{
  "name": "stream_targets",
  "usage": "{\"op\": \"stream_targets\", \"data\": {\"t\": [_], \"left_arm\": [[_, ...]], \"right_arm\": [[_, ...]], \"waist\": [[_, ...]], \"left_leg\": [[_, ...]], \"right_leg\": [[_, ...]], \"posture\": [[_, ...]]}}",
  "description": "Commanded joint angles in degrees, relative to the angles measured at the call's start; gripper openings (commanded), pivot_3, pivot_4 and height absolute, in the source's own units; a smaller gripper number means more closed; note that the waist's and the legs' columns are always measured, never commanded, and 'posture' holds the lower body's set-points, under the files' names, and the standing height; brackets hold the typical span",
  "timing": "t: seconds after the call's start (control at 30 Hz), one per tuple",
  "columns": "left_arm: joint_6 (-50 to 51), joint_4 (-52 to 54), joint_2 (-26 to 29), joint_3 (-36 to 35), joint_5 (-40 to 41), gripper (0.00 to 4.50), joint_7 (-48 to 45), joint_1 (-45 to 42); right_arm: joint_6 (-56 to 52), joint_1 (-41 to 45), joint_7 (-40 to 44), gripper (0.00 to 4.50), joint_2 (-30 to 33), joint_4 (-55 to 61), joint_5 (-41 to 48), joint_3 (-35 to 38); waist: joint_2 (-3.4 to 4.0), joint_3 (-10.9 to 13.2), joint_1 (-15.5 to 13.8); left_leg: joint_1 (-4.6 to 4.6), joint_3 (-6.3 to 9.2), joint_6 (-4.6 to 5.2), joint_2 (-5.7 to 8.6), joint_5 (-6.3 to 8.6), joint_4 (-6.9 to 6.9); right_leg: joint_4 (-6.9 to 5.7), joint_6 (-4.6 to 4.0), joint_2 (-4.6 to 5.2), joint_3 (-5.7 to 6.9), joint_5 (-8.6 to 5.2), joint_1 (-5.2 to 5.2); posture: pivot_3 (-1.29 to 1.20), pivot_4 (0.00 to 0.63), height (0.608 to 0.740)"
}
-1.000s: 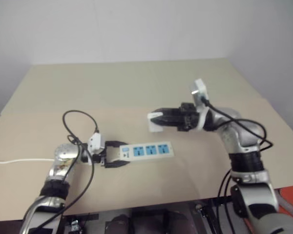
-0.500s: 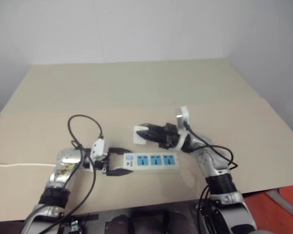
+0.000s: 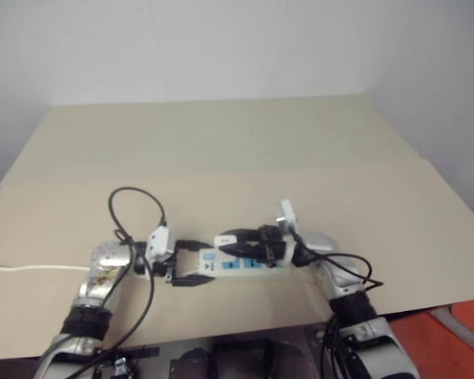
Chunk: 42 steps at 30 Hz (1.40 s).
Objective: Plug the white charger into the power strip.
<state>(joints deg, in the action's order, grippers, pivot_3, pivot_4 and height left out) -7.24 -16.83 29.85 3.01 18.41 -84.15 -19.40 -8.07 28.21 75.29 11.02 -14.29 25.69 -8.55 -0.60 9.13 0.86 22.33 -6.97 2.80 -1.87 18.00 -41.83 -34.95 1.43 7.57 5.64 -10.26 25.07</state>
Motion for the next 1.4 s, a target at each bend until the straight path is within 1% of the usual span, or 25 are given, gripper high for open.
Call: {"op": "stream_targets", "data": {"t": [0.03,0.33,0.57,0.97,1.3,1.4], "left_arm": [[-0.3,1.5,0.7,0.0,0.3,3.23,1.0,0.9],[0.5,2.4,0.9,-0.8,1.4,3.23,3.7,3.3],[0.4,2.2,1.0,-0.6,1.3,3.23,4.7,3.8],[1.0,2.5,1.4,-0.6,1.8,3.23,4.7,3.8],[1.2,3.3,1.9,-0.8,2.0,3.23,5.3,4.5],[1.3,3.5,1.9,-0.7,2.0,3.23,5.4,4.5]], "right_arm": [[4.5,1.9,1.9,1.11,0.1,-3.1,-0.8,0.6],[8.5,3.8,4.6,1.11,0.4,-8.4,-1.0,1.2],[10.8,3.3,4.5,1.11,0.1,-9.5,-1.2,1.4],[13.0,4.7,5.1,1.11,-1.5,-13.0,-1.8,1.4],[16.3,5.0,8.5,1.11,-0.1,-16.6,-3.8,0.5],[15.6,5.4,7.4,1.11,0.1,-17.3,-5.2,-0.3]], "waist": [[0.0,0.0,0.0],[0.03,0.0,0.1],[0.04,0.0,0.1],[0.04,0.0,0.2],[0.04,0.0,0.2],[0.05,0.0,0.2]], "left_leg": [[-0.01,0.0,0.0,0.0,0.0,0.0],[-0.14,0.09,0.0,-0.03,0.0,0.0],[-0.31,0.11,0.0,-0.04,0.0,0.03],[-0.31,0.09,0.0,-0.04,0.0,0.04],[-0.32,0.09,0.0,-0.05,0.0,0.05],[-0.35,0.1,0.0,-0.05,0.0,0.05]], "right_leg": [[0.0,0.0,0.0,0.0,0.0,-0.01],[-0.01,-0.01,0.0,-0.05,0.0,-0.09],[-0.02,-0.01,-0.01,-0.09,0.0,-0.21],[-0.02,-0.02,-0.01,-0.1,0.0,-0.21],[-0.02,-0.02,-0.01,-0.1,0.0,-0.22],[-0.02,-0.02,-0.01,-0.1,-0.01,-0.25]], "posture": [[0.0,0.15,0.74],[0.0,0.15,0.74],[0.0,0.15,0.74],[0.0,0.15,0.74],[0.0,0.15,0.74],[0.0,0.15,0.74]]}}
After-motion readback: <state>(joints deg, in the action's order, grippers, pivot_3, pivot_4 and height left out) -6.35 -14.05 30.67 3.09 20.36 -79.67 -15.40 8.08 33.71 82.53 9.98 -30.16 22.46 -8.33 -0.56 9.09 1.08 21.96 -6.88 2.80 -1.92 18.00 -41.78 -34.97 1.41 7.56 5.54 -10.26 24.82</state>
